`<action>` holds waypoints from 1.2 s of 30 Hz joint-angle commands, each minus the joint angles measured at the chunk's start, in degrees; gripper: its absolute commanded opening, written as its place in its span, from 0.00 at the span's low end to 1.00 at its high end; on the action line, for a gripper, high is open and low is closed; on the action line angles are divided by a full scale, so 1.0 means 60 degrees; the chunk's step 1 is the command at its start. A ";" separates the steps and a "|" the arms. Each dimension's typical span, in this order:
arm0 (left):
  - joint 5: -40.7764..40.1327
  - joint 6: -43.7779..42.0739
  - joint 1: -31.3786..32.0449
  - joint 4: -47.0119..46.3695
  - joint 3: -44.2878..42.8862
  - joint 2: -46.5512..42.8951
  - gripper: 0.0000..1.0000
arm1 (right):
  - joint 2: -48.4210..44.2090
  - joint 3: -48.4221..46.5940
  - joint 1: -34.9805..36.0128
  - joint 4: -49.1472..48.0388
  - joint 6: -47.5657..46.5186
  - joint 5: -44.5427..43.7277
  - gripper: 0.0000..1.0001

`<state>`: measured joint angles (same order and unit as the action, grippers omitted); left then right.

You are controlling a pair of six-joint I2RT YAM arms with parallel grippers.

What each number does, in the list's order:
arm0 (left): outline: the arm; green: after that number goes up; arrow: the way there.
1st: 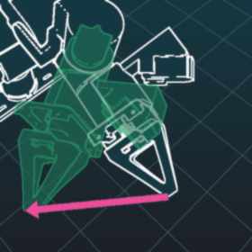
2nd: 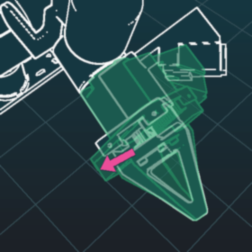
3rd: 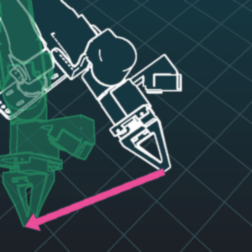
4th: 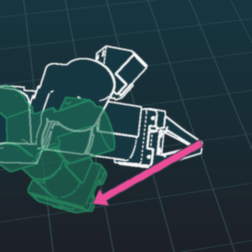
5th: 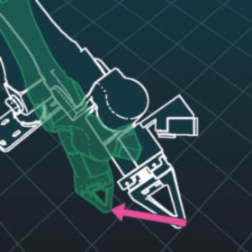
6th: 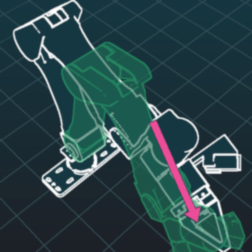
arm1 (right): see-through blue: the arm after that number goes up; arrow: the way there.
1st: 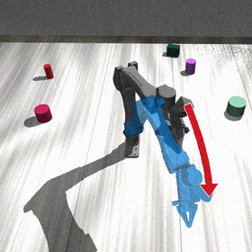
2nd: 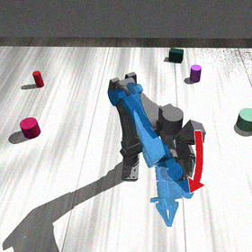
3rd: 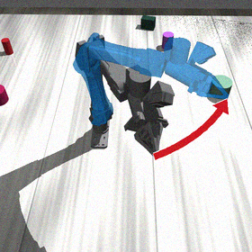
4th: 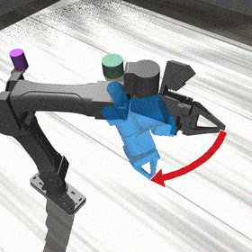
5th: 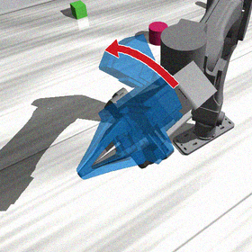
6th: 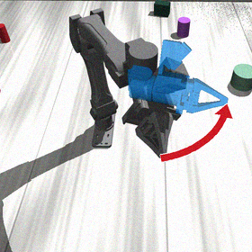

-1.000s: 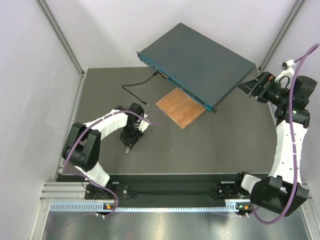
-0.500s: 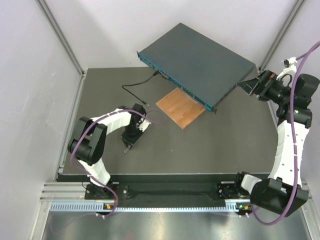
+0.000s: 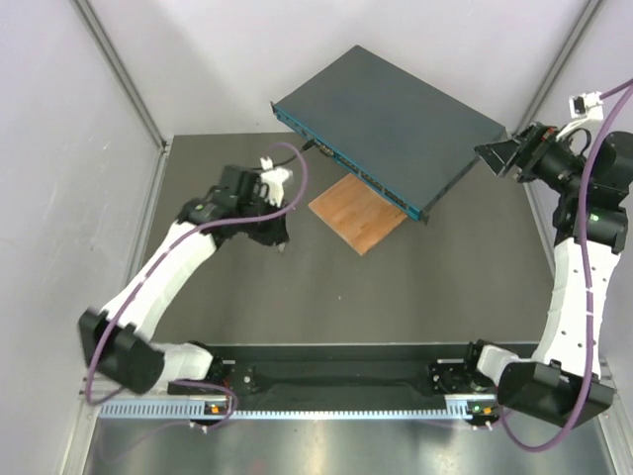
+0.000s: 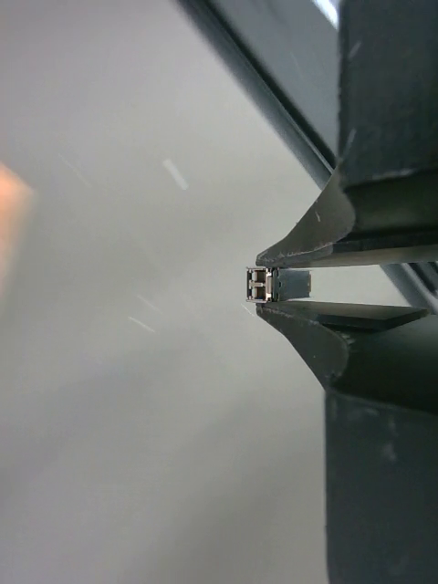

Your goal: Insert the plug into the switch port

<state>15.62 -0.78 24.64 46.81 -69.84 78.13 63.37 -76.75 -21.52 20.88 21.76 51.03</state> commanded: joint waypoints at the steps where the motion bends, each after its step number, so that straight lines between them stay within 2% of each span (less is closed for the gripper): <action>1: 0.1804 0.1752 -0.0050 -0.1408 -0.0532 -0.1315 0.00 | -0.0118 -0.0859 0.0901 -0.0727 -0.0708 -0.0270 0.86; 3: 0.1807 0.3229 -0.0079 -0.2405 -0.0459 -0.1827 0.00 | -0.0016 -0.1181 0.1518 -0.0610 -0.1090 -0.0870 0.85; 5: 0.1178 0.4458 -0.0108 -0.3199 -0.0837 -0.1961 0.00 | 0.0086 -0.1227 0.2485 -0.0770 -0.1414 -0.1339 0.85; 7: 0.0929 0.5208 -0.0196 -0.3610 -0.1073 -0.2005 0.00 | 0.0189 -0.1139 0.3332 -0.1047 -0.1415 -0.1472 0.84; 8: 0.1015 0.5981 -0.0269 -0.4047 -0.1161 -0.1991 0.00 | 0.0364 -0.1139 0.3511 -0.1180 -0.1458 -0.1574 0.83; 11: 0.1410 0.7592 -0.0489 -0.4926 -0.1060 -0.2093 0.00 | 0.0919 -0.1635 0.5340 -0.0512 -0.2247 -0.1910 0.81; 15: 0.1791 0.9457 -0.1030 -0.5397 -0.0884 -0.1992 0.00 | 0.1682 -0.2791 0.7855 0.0458 -0.3550 -0.2570 0.76; 17: 0.2011 1.0159 -0.1235 -0.5574 -0.0811 -0.1918 0.00 | 0.2106 -0.3100 0.8549 0.0679 -0.4006 -0.2950 0.74; 21: 0.2421 1.0471 -0.1280 -0.6131 -0.0708 -0.1903 0.00 | 0.2781 -0.3613 0.9940 0.0636 -0.3964 -0.3464 0.70; 27: 0.2466 1.0501 -0.1280 -0.6146 -0.0650 -0.2005 0.00 | 0.3602 -0.4125 1.1069 0.0723 -0.4313 -0.4401 0.65; 32: 0.2495 1.0500 -0.1295 -0.6102 -0.0416 -0.2196 0.00 | 0.3983 -0.4376 1.1423 0.0753 -0.4432 -0.5687 0.60; 36: 0.2597 1.0632 -0.1309 -0.6233 -0.0240 -0.2342 0.00 | 0.4115 -0.4391 1.1526 0.0753 -0.4475 -0.6116 0.57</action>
<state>29.76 61.84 17.10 13.52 -71.72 66.13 88.07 -99.85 46.83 26.52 -3.57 18.98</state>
